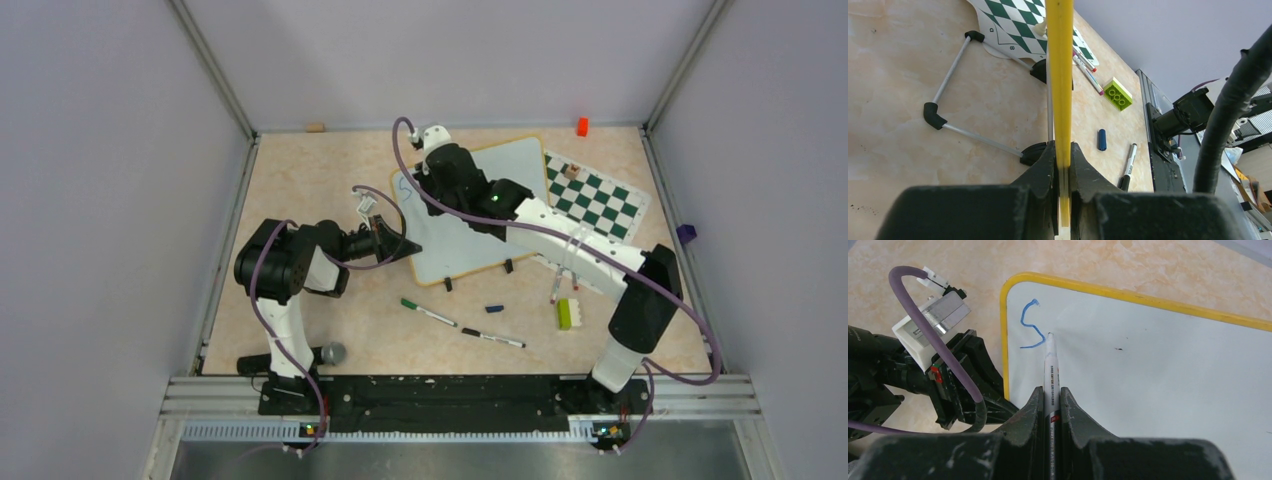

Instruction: Write a sentence on the whiteboard

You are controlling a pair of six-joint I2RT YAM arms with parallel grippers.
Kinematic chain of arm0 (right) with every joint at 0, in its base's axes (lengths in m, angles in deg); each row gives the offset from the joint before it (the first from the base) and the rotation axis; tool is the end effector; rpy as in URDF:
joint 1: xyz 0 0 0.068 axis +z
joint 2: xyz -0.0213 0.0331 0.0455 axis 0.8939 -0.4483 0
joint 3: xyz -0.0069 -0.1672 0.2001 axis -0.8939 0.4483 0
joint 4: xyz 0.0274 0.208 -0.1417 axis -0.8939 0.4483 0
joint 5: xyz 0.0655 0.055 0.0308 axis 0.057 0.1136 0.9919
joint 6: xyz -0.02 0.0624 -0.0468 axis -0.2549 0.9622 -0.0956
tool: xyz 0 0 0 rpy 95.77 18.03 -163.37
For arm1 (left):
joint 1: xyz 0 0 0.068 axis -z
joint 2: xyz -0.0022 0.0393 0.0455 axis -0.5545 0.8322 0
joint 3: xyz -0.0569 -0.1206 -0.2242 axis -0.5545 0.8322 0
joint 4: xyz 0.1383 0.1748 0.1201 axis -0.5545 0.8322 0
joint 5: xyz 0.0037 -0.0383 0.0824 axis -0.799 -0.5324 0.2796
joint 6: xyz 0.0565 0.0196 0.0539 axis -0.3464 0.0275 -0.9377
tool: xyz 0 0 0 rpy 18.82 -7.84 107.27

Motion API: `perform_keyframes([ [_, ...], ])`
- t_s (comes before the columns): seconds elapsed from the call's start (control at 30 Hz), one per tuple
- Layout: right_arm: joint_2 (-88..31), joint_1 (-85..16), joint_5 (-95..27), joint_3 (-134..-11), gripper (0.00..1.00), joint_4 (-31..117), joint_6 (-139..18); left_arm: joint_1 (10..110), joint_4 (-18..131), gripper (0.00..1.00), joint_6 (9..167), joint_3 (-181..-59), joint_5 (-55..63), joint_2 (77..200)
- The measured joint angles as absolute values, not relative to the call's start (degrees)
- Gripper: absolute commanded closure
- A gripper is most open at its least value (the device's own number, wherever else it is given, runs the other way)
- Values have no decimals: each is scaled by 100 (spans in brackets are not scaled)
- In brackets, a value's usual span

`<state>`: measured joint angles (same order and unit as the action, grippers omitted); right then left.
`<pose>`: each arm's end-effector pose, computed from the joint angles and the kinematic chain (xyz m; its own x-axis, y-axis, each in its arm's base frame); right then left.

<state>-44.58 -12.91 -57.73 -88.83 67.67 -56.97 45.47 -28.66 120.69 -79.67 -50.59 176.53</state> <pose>0.2787 0.3064 0.3281 -0.4226 -0.2480 -0.8717 -0.5181 0.8553 0.0078 0.3000 -0.1260 0.1296 -0.5994 -0.1971 -0.7758 0.7570 0.1754 -0.6295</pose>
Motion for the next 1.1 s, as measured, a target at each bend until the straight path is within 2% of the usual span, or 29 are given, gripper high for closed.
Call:
perform_keyframes([
  [1.1, -4646, -1291, -6239, -9095, 100, 6996, -5704, 4551, -2851, 100, 12064, -7967, -5034, 17653],
])
